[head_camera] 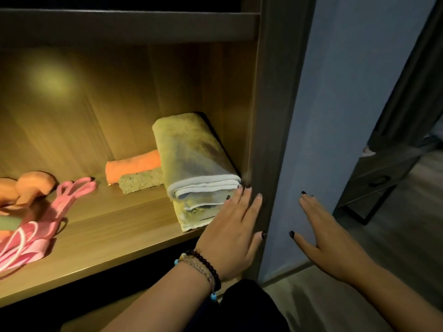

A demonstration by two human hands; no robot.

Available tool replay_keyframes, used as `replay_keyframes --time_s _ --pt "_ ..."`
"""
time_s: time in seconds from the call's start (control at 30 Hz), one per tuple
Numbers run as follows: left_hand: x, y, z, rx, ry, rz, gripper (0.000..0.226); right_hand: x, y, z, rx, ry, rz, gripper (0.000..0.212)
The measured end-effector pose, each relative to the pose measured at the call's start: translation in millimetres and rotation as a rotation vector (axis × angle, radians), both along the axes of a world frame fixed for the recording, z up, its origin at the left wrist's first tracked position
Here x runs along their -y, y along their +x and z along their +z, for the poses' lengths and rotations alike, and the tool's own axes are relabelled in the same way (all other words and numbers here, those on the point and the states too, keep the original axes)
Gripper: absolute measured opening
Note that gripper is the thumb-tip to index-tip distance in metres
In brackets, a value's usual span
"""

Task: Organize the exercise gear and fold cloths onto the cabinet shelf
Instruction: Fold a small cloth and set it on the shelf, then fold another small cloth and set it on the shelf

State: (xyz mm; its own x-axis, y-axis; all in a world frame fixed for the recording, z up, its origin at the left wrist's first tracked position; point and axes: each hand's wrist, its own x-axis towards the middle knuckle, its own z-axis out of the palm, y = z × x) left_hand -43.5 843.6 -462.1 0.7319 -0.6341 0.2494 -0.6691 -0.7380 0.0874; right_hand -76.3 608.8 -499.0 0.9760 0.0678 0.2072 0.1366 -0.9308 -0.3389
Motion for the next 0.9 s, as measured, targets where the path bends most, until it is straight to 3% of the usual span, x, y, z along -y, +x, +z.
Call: replay_keyframes --time_s 0.2,0.33,0.67,0.9 --pt "44.7 58.7 8.5 -0.052 0.123 -0.223 0.066 30.9 47.6 13.1 -0.084 0.006 -0.107 0.081" --pt "65.3 92.5 44.6 -0.048 0.198 -0.312 0.065 36.8 61.0 41.4 -0.142 0.021 -0.236 0.080" --pt "77.0 95.4 199.3 -0.205 0.145 -0.438 0.068 15.0 29.7 207.4 -0.231 0.143 -0.436 0.078" --pt "91.2 83.4 233.8 -0.387 0.028 -0.417 0.069 3.0 5.8 255.4 -0.243 0.166 -0.503 0.080"
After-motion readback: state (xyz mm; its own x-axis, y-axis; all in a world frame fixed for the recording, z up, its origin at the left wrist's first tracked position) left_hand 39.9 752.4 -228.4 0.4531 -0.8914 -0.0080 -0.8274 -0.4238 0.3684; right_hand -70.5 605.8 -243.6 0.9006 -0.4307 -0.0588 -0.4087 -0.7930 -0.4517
